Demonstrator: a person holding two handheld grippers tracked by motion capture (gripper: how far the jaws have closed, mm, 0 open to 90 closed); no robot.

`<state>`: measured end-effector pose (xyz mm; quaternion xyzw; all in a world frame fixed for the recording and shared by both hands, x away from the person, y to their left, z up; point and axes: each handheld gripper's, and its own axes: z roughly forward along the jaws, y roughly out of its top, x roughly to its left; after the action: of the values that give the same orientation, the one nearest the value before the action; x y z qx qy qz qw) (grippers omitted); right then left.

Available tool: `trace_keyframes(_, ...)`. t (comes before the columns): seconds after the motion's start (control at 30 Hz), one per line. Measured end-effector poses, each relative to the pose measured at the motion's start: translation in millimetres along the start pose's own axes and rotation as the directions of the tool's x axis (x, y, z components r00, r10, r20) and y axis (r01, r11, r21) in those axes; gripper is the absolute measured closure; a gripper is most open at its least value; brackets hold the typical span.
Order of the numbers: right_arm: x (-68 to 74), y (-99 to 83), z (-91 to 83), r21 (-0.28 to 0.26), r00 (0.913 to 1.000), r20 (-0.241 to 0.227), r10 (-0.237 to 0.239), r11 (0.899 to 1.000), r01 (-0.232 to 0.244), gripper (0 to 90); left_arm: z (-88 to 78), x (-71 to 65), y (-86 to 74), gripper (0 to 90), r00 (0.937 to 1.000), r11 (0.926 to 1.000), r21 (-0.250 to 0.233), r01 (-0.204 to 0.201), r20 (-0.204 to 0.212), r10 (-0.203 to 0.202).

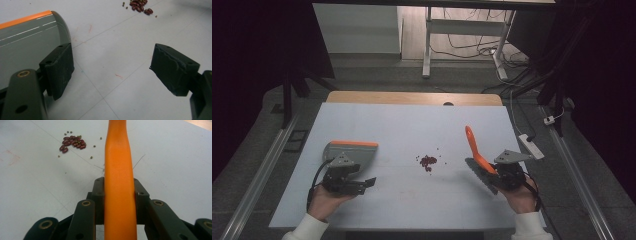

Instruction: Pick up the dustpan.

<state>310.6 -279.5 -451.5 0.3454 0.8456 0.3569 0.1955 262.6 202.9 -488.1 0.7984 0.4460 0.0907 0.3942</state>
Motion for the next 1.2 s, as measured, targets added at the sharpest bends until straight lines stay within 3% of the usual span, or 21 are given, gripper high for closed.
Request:
trace_keyframes(0.73, 1.5, 1.4, -1.9, -0.002, 0.9999, 0.015, -0.006, 1.0, 0.006, 69.8, -5.3, -5.9, 7.4, 19.5, 0.9998, 0.9996, 0.021, 0.02, -0.01, -0.02)
trace_keyframes(1.0, 2.6, 1.9, 0.1, 0.006, 0.9998, 0.017, -0.013, 1.0, 0.013, 69.8, -12.7, -5.3, 10.6, 20.9, 0.996, 0.9974, 0.049, 0.054, -0.074, -0.05)
trace_keyframes(1.2, 3.1, 1.8, 1.7, 0.011, 0.9997, 0.017, -0.018, 1.0, 0.018, 69.8, -17.8, -2.1, 5.8, 21.0, 0.9863, 0.9923, 0.069, 0.102, -0.137, -0.092)
